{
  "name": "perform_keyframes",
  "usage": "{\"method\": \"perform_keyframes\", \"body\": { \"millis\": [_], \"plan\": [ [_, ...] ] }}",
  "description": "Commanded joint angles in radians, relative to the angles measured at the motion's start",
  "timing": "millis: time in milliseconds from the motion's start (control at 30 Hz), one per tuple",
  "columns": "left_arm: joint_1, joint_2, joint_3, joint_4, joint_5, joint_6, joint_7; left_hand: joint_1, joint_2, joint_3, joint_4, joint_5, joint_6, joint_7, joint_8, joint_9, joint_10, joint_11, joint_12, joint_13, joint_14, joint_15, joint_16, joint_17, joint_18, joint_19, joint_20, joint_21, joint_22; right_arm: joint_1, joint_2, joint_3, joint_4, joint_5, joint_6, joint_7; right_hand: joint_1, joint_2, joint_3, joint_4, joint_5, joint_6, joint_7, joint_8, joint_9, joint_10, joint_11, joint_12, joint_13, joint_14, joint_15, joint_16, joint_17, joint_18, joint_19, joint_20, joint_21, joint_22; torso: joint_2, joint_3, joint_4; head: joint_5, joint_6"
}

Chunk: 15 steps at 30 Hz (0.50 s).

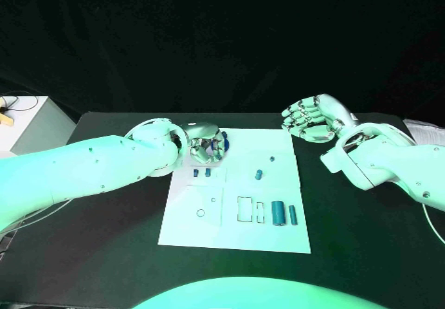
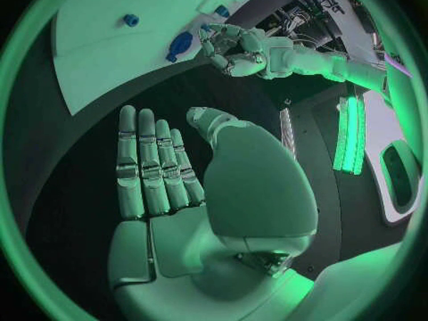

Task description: Assemble the parts on the task board

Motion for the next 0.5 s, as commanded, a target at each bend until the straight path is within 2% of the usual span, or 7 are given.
{"method": "perform_keyframes", "body": {
  "millis": [33,233,333,500],
  "plan": [
    [0.001,-0.022,0.009,0.027,0.045,-0.009,0.019,-0.001,0.009,0.003,-0.002,-0.004,0.009,-0.003,-0.008,0.002,0.006,0.001,-0.005,-0.001,0.008,-0.003,0.003,0.001,0.016,0.006,0.0,0.004,0.002,0.0,0.0,0.0,0.001,-0.002,0.011,0.009,-0.003,0.009,-0.001,-0.006,0.007,-0.001,0.007,-0.003,-0.001,0.001,0.008,-0.007,-0.001,0.003,0.004,-0.004,-0.002,0.011,-0.007,0.002,-0.004,-0.001,-0.001,0.0015,0.0004,0.001,0.0],
    [0.001,-0.08,0.021,0.067,0.058,0.018,0.006,-0.002,0.008,0.003,-0.003,-0.004,0.011,-0.003,-0.009,0.003,0.008,0.0,-0.007,-0.002,0.008,-0.003,0.003,0.0,0.016,0.006,0.0,0.005,0.002,-0.001,-0.002,0.0,-0.002,-0.002,0.012,0.008,-0.003,0.009,-0.001,-0.007,0.007,-0.001,0.007,-0.003,-0.001,0.001,0.008,-0.007,-0.002,0.003,0.004,-0.005,-0.002,0.011,-0.007,0.002,-0.004,-0.003,0.0,0.0008,0.0034,0.001,0.0],
    [0.001,-0.102,0.022,0.074,0.06,0.026,0.0,-0.003,0.008,0.003,-0.004,-0.004,0.012,-0.004,-0.009,0.003,0.01,0.0,-0.009,-0.002,0.007,-0.003,0.003,-0.003,0.016,0.006,0.0,0.005,0.002,-0.002,-0.002,0.0,-0.003,-0.002,0.012,0.008,-0.003,0.009,-0.001,-0.007,0.007,-0.001,0.007,-0.003,-0.001,0.001,0.008,-0.007,-0.002,0.003,0.004,-0.005,-0.002,0.011,-0.007,0.002,-0.004,-0.003,0.001,-0.0002,0.0036,0.003,-0.001],
    [0.001,-0.12,0.022,0.071,0.062,0.036,-0.008,-0.003,0.007,0.003,-0.005,-0.004,0.013,-0.004,-0.01,0.003,0.011,-0.001,-0.01,-0.002,0.007,-0.003,0.003,-0.004,0.016,0.006,0.0,0.005,0.002,-0.004,-0.002,0.0,-0.004,-0.002,0.012,0.008,-0.003,0.009,-0.001,-0.007,0.007,-0.001,0.007,-0.003,-0.001,0.001,0.008,-0.007,-0.002,0.003,0.004,-0.005,-0.002,0.011,-0.007,0.002,-0.004,-0.003,0.0,0.0005,0.0016,0.007,-0.002]
  ]
}}
